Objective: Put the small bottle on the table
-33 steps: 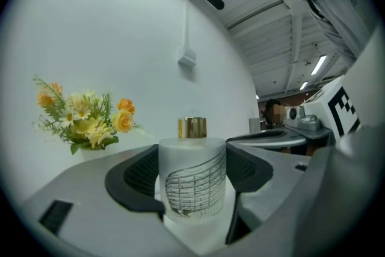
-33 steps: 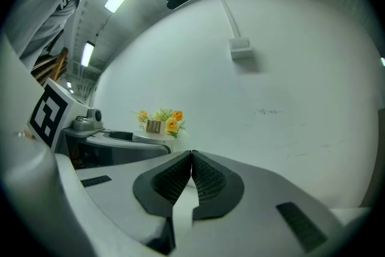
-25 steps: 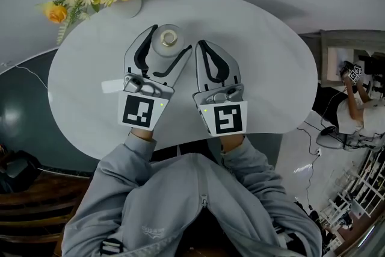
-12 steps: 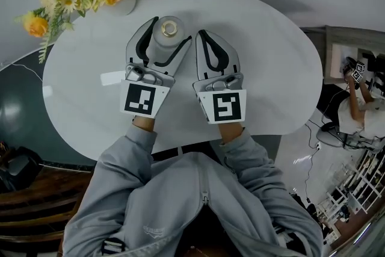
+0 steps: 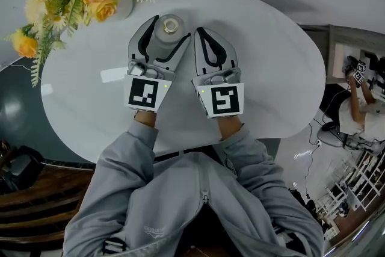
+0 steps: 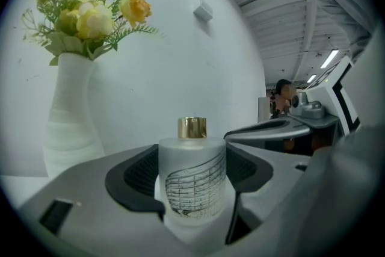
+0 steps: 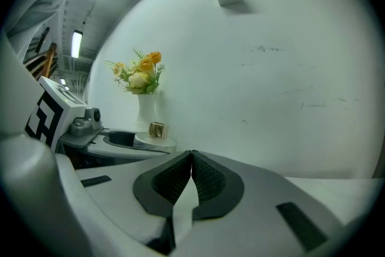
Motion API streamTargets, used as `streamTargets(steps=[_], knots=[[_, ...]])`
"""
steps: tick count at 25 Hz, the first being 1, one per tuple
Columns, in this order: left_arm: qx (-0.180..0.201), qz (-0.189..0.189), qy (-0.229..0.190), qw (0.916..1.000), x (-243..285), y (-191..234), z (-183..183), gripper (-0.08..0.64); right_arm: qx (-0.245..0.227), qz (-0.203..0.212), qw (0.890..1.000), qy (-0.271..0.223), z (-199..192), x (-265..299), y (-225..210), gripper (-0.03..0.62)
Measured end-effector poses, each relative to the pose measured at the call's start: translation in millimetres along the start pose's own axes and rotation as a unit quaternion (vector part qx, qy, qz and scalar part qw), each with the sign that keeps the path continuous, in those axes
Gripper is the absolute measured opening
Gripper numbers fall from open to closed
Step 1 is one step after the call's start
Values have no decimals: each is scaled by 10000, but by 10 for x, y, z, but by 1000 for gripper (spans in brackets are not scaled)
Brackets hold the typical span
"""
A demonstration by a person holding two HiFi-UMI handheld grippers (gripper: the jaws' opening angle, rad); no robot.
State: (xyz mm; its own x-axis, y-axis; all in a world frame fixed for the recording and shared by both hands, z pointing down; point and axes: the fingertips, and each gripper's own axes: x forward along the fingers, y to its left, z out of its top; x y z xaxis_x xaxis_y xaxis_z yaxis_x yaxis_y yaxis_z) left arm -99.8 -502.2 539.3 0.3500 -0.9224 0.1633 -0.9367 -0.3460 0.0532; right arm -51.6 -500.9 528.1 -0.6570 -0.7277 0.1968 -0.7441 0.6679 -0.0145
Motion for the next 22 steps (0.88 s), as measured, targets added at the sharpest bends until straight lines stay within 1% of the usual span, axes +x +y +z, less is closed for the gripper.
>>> streamTargets(steps=[7,15,22], knots=[[115,-26,120,9999,151,39,-116,331,16,-29,9999,149,-120,106,-63,28],[194,-78,522,9984,205,41,-278,330,-44,-40,9995,302,-217,168,-82,28],[248,-43,722,9971,214,41,-360,331,-25,-70,9993,355,-257,153,-75,28]])
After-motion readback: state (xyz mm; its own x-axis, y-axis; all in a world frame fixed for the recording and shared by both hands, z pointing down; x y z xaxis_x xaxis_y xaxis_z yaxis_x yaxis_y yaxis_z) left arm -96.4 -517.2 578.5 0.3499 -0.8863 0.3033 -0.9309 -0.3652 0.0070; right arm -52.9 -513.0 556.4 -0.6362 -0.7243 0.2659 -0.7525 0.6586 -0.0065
